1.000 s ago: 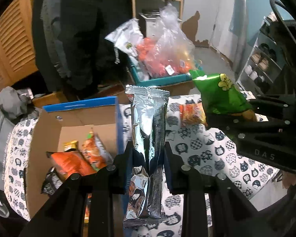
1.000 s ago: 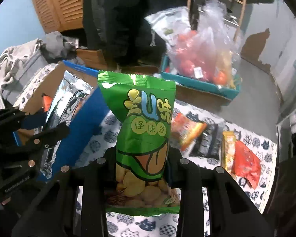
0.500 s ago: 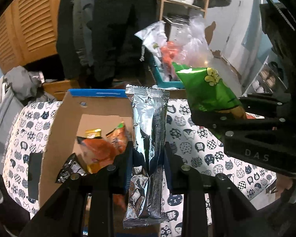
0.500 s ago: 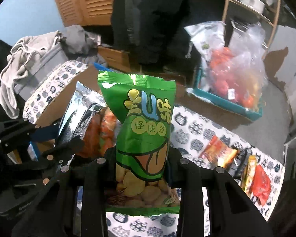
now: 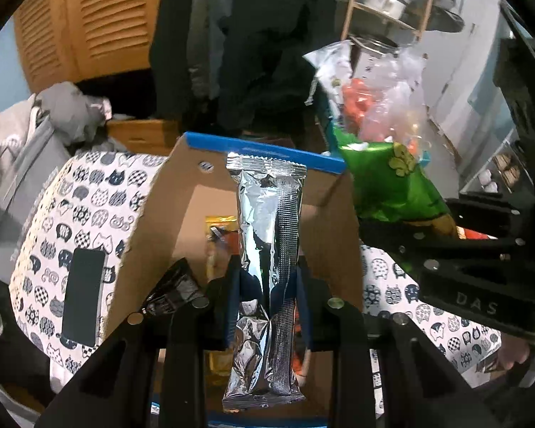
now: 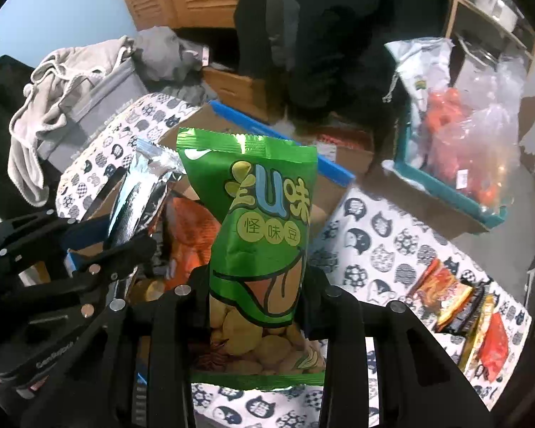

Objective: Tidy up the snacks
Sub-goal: 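Lift both held snacks and carry them over the cardboard box, then open both tools to drop the silver pack and green bag into the box, then move both tools back from the box to the remaining snacks on the cloth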

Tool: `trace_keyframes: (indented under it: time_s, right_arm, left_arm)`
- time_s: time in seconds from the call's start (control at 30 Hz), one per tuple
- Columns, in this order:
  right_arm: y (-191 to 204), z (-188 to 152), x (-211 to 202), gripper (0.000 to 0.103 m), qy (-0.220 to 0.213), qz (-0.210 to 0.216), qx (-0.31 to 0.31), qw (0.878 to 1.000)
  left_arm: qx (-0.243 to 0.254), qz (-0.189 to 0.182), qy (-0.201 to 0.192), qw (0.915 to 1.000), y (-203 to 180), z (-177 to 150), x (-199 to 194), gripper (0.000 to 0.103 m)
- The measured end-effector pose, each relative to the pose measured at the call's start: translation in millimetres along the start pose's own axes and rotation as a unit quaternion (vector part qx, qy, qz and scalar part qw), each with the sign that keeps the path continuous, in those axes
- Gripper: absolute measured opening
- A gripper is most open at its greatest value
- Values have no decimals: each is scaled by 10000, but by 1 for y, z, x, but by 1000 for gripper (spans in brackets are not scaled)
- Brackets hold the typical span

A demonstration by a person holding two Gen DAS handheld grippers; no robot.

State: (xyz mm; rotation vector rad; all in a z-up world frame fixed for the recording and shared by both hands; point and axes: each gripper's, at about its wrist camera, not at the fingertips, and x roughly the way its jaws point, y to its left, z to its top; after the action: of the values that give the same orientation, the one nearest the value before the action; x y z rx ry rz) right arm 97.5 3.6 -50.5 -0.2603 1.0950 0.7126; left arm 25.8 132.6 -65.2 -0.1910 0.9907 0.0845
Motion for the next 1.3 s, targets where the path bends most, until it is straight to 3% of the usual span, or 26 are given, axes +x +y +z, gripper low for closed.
trace_keyframes:
  time_s: [0.27,0.33,0.4,0.5,0.57,0.83,1.3]
  right_arm:
    - [5,3,15,35,225,253,107,9994]
    - [6,3,19,37,336,415,131,9985]
    - [6,4,20,39,357,488,167,9980]
    - [6,3,18,49,282,486,164,9983]
    - [5,4,14,55,204,467,189,9985]
    - [-8,3,0,61,1,327,318,9990]
    - [-45,-32,-13,63,25,-221,293,9993]
  left_arm:
    - [-294,98,242,9992,22,-2,11,28]
    - [-321,172,308,9989,23,-2,13,34]
    - [-286,267,295,9988,21,-2,13,51]
    - [-233,405,208,9987,19,-2,10,63]
    - [-217,450,176,9986,18,-1,7,65]
    - [-177,422,98,9989,11,2,3,68]
    - [221,133,254,9993,-41,4,14,75]
